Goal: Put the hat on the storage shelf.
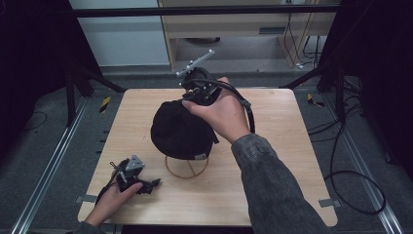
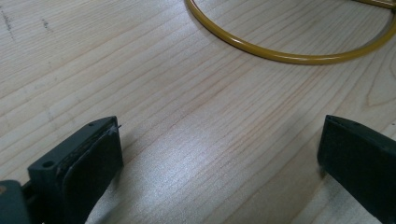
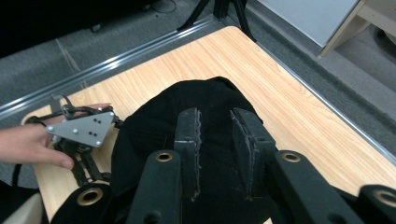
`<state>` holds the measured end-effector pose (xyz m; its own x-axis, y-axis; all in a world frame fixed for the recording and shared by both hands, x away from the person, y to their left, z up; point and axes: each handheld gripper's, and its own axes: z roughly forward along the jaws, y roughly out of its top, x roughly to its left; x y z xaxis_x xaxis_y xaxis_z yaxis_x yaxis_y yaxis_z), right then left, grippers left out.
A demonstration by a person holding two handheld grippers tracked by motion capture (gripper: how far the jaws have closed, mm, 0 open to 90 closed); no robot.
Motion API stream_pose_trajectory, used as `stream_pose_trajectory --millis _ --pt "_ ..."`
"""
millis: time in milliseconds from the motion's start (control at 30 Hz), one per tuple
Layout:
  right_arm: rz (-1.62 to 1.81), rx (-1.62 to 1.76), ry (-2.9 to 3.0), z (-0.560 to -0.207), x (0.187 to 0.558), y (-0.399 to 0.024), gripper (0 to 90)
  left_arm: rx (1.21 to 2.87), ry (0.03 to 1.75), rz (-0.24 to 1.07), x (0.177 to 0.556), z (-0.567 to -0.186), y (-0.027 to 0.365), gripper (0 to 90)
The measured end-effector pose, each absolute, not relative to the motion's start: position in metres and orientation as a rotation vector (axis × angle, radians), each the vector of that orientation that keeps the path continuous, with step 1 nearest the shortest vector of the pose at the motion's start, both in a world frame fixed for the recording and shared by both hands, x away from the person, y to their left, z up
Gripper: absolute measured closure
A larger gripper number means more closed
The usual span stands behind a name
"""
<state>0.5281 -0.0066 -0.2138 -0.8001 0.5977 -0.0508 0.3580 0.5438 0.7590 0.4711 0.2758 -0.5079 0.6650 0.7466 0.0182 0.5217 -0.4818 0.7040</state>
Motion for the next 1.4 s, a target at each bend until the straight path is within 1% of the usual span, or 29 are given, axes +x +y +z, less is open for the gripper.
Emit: stream_pose_trajectory --millis 133,467,700,800,1267,1300,1400 --pt "1.163 0.801 2.458 -0.213 0.522 -0.013 68.4 2.197 0.971 0.422 0.471 -0.508 0.276 0.0" --pt "1.215 0.825 2.422 -0.220 0.513 -0.029 66.9 2.194 0.972 0.424 0.471 -0.508 0.276 0.0" --pt "1.247 0.858 2.379 -0.221 0.507 -0.045 61.8 2.192 0.972 0.427 0.471 -0.508 0.276 0.0" --pt "1.251 0.884 2.338 -0.221 0.505 -0.053 61.5 2.190 0.974 0.428 0.470 -0.508 0.276 0.0" --pt "1.264 0.919 2.247 -0.217 0.482 -0.091 47.4 2.187 0.976 0.427 0.469 -0.509 0.276 0.0" --pt "1.264 0.919 2.247 -0.217 0.482 -0.091 47.4 2.187 0.976 0.427 0.469 -0.509 0.276 0.0" --pt "1.260 0.940 2.222 -0.217 0.478 -0.103 43.5 2.187 0.975 0.427 0.469 -0.509 0.276 0.0"
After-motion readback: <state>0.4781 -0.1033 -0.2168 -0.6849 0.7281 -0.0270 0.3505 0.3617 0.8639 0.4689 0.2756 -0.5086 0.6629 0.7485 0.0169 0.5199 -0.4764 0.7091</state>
